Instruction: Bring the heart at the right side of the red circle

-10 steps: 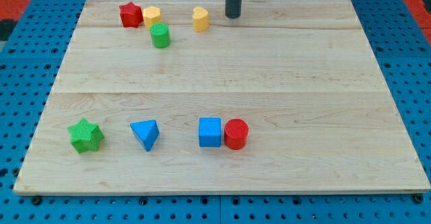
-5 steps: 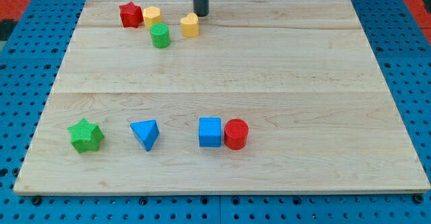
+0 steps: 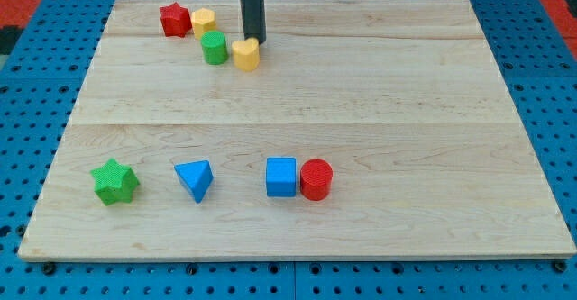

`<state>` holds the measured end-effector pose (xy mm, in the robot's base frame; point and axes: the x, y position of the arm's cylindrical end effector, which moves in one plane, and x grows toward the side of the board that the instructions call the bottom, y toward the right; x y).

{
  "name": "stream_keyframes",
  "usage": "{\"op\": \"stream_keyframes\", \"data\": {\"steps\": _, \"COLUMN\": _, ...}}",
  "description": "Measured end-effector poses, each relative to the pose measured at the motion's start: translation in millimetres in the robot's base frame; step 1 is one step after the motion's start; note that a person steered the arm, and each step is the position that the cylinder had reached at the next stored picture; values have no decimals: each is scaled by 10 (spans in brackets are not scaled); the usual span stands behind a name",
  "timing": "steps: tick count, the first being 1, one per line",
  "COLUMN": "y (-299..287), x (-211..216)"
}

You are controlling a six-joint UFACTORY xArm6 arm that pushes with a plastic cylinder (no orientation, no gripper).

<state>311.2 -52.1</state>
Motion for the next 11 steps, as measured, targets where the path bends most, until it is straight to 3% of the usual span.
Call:
{"op": "stream_keyframes", "data": {"steps": 1, "y": 169, "x": 216}}
{"op": "stream_keyframes", "data": {"steps": 3, "y": -180, "x": -136}}
{"op": "stream_keyframes", "data": {"steps": 4, "y": -536, "x": 248}}
{"op": "stream_keyframes", "data": {"steps": 5, "y": 224, "x": 454}}
{"op": "stream_keyframes", "data": {"steps": 6, "y": 419, "x": 357}}
{"op": "stream_keyframes", "data": {"steps": 7, "y": 935, "x": 1145}}
{"op": "stream_keyframes", "data": {"steps": 8, "y": 1196, "x": 1484}}
{"op": "stream_keyframes", "data": {"steps": 9, "y": 1485, "x": 1416}}
{"op": "stream_keyframes", "data": {"steps": 10, "y": 1627, "x": 1514}}
{"op": "stream_keyframes", "data": {"steps": 11, "y": 1330, "x": 1663}}
